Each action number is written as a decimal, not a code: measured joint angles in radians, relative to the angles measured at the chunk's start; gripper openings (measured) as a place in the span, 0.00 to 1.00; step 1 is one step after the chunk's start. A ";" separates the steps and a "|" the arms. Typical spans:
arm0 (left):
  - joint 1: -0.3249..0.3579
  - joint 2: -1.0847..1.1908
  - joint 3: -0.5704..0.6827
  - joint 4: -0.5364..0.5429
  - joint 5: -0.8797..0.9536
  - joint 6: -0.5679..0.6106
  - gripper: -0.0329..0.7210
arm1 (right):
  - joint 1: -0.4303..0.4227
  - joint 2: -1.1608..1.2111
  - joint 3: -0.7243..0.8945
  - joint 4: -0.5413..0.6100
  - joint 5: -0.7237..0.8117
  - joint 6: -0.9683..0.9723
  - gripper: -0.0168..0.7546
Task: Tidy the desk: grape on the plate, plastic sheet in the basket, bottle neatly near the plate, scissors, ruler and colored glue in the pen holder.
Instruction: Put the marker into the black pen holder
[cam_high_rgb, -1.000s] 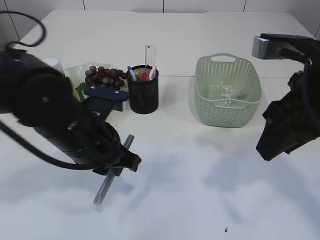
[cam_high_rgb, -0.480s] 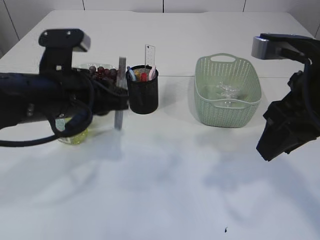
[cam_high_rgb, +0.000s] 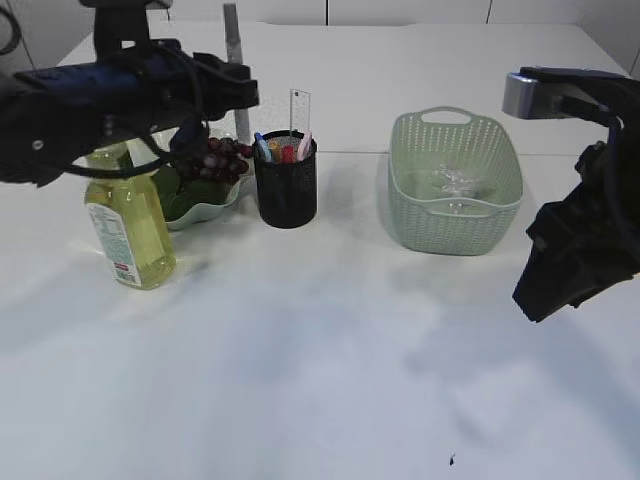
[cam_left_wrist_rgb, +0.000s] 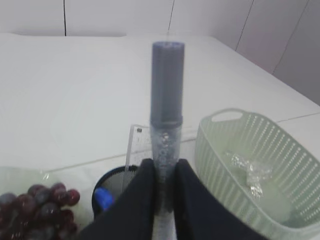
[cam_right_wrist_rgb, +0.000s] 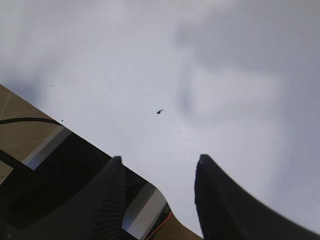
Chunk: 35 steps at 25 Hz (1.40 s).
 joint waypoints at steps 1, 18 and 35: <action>0.000 0.027 -0.033 0.002 0.000 0.000 0.13 | 0.000 0.000 0.000 0.000 0.000 -0.003 0.50; 0.000 0.360 -0.413 0.009 0.044 0.000 0.13 | 0.000 0.000 0.000 0.000 0.002 -0.012 0.49; 0.008 0.369 -0.421 0.014 0.018 0.006 0.13 | 0.000 0.000 0.000 0.000 0.001 -0.017 0.49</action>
